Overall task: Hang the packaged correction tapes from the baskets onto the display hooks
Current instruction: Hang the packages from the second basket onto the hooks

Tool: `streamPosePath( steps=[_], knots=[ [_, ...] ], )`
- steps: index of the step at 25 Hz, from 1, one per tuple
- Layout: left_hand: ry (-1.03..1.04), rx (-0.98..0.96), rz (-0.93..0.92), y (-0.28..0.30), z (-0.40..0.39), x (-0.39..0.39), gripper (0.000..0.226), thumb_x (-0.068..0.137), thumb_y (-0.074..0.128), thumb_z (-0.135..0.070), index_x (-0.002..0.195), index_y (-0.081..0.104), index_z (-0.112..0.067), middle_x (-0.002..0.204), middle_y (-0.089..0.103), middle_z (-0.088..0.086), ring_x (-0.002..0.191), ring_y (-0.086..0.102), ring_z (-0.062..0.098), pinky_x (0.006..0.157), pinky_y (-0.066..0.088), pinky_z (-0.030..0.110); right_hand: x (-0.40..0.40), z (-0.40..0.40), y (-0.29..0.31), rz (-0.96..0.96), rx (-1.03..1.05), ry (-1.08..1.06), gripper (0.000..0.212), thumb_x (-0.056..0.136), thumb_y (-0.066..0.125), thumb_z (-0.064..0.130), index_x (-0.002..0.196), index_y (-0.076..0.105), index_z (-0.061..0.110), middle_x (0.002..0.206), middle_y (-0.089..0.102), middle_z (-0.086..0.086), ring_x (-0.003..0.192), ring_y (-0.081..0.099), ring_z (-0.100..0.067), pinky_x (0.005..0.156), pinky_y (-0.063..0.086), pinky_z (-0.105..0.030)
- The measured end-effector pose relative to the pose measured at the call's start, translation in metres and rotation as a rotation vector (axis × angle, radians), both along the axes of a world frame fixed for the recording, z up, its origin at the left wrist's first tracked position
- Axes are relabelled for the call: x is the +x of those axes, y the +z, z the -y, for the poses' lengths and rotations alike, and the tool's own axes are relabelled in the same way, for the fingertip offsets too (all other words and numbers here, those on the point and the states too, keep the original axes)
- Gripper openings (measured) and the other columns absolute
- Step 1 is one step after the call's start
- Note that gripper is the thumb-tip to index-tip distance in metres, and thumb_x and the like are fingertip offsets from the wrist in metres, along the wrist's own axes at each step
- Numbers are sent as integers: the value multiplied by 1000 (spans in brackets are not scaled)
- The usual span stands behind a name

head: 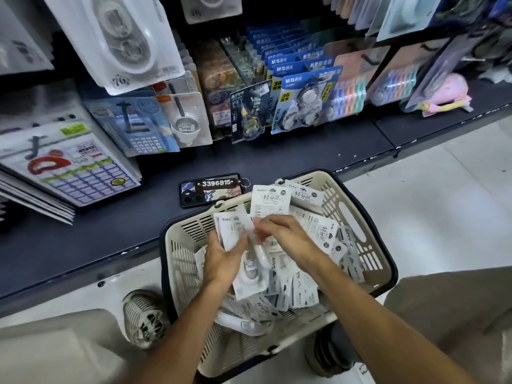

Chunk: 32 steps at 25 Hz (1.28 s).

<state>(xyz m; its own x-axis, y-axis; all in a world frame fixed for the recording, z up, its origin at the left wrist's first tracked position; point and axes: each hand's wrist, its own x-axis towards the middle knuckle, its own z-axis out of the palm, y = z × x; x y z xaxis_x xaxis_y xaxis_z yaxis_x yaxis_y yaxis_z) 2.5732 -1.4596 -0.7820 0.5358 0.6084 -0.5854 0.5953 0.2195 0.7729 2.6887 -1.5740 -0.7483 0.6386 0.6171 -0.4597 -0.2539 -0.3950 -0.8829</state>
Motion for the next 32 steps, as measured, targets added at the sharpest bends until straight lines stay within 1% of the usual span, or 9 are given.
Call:
streamPosePath(
  steps=[5, 8, 11, 13, 18, 21, 26, 28, 32],
  knots=[
    [-19, -429, 154, 3, -13, -10, 106, 52, 71, -92, 133, 63, -25, 127, 72, 11, 123, 65, 35, 109, 46, 58, -16, -9, -8, -145, -13, 80, 28, 90, 68, -2, 115, 71, 9, 101, 67, 0, 86, 66, -18, 74, 57, -34],
    [-47, -318, 90, -5, -15, -14, 68, 64, 93, -41, 122, 66, -19, 112, 79, 9, 100, 76, 28, 87, 61, 43, -22, -5, -19, -28, -100, 12, 25, 86, 79, 10, 107, 67, 13, 103, 62, -3, 75, 66, -22, 58, 57, -30],
    [27, -339, 85, -4, -12, -9, 46, 74, 87, -2, 113, 68, -17, 94, 82, -1, 80, 79, 17, 60, 61, 28, -8, -8, -35, 1, -262, -552, 45, 83, 81, 12, 117, 53, 20, 117, 60, -2, 89, 64, -18, 81, 58, -34],
    [80, -290, 85, -4, -12, -4, 45, 76, 86, 0, 112, 67, -19, 100, 82, 0, 85, 79, 20, 72, 64, 36, 8, -6, -40, -76, -366, -668, 60, 81, 84, 16, 130, 49, 15, 130, 57, -3, 105, 61, -25, 95, 53, -38],
    [185, 57, 57, -3, -8, 4, 58, 75, 90, -19, 117, 51, -29, 101, 74, -12, 87, 71, 12, 84, 58, 35, 7, -3, -33, 558, -423, -72, 20, 79, 67, 42, 83, 74, 23, 98, 66, 15, 95, 50, -8, 95, 37, -30],
    [94, 90, 84, 1, -8, 7, 59, 75, 91, -23, 110, 46, -39, 97, 68, -19, 84, 66, 4, 73, 51, 25, -6, -6, -15, 391, -198, 123, 35, 65, 72, 47, 49, 55, 21, 83, 55, 16, 77, 54, -3, 76, 42, -30],
    [49, -160, 159, 5, -19, -6, 51, 70, 92, -8, 106, 63, -30, 101, 81, -3, 91, 77, 18, 77, 62, 35, 10, 12, -2, -82, -10, 297, 29, 83, 80, 14, 109, 68, 10, 109, 64, -9, 81, 64, -19, 75, 54, -35],
    [-45, -213, 180, 8, -21, -10, 51, 66, 94, -10, 104, 66, -29, 95, 81, -9, 84, 78, 11, 63, 60, 24, 9, 21, -6, -120, -54, 291, 62, 82, 81, 4, 136, 55, 21, 121, 57, -3, 78, 64, -19, 68, 56, -32],
    [-91, -282, 159, 13, -22, -11, 51, 66, 94, -16, 109, 68, -26, 96, 82, -6, 82, 79, 14, 59, 60, 26, 4, 26, -14, -69, -176, 248, 83, 74, 87, 42, 144, 44, 30, 102, 67, 2, 73, 68, -5, 66, 54, -20]
  ],
)
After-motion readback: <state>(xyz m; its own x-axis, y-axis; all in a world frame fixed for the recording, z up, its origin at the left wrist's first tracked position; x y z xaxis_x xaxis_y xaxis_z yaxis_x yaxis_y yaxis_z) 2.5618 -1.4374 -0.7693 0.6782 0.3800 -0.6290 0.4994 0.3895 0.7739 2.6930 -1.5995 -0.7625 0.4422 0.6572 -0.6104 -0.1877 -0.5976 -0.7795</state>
